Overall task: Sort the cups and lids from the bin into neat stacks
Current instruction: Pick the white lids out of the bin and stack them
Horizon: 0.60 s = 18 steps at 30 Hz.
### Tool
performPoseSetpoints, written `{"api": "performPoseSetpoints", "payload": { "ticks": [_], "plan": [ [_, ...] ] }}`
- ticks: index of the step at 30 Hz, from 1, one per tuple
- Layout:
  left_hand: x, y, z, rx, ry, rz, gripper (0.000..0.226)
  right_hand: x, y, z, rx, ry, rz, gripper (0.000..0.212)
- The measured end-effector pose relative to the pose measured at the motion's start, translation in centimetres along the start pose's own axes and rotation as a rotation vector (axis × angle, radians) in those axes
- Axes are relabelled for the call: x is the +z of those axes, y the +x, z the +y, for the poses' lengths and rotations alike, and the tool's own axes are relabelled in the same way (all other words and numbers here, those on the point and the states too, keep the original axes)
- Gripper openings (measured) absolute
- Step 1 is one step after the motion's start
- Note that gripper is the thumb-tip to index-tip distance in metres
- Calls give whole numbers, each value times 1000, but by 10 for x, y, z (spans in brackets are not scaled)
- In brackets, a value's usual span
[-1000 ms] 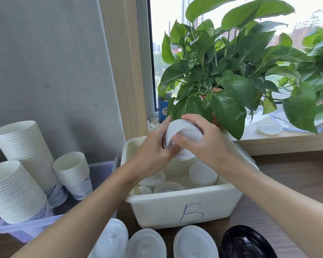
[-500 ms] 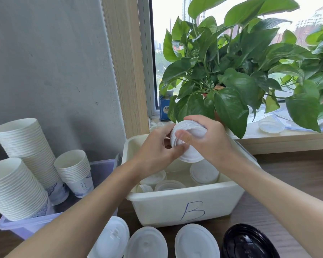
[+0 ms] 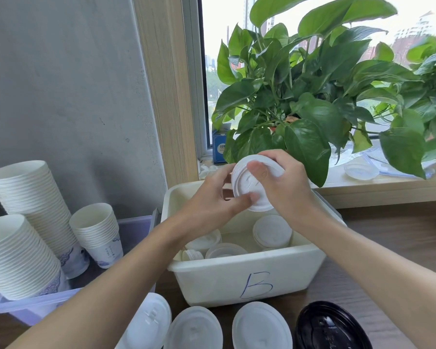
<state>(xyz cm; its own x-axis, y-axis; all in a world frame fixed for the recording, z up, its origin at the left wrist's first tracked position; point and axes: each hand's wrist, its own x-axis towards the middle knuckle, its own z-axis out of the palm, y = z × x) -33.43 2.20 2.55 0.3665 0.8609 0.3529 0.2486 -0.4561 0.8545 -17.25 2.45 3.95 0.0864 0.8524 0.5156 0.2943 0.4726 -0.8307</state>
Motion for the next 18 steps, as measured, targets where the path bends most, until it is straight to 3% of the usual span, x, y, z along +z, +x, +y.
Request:
{"api": "performPoseSetpoints", "payload": {
  "ticks": [9,11,15,18],
  "plan": [
    [0,-2,4,-32,-2,125,44,2,-2,4,1,13,-149,53],
    [-1,-1,4,-67,16,139,46,3,-1,6,-8,-13,-151,46],
    [-2,0,2,-66,48,74,22,4,1,7,9,-2,-112,23],
    [-5,-1,1,-38,22,63,27,6,0,6,-15,-22,-134,3]
  ]
}}
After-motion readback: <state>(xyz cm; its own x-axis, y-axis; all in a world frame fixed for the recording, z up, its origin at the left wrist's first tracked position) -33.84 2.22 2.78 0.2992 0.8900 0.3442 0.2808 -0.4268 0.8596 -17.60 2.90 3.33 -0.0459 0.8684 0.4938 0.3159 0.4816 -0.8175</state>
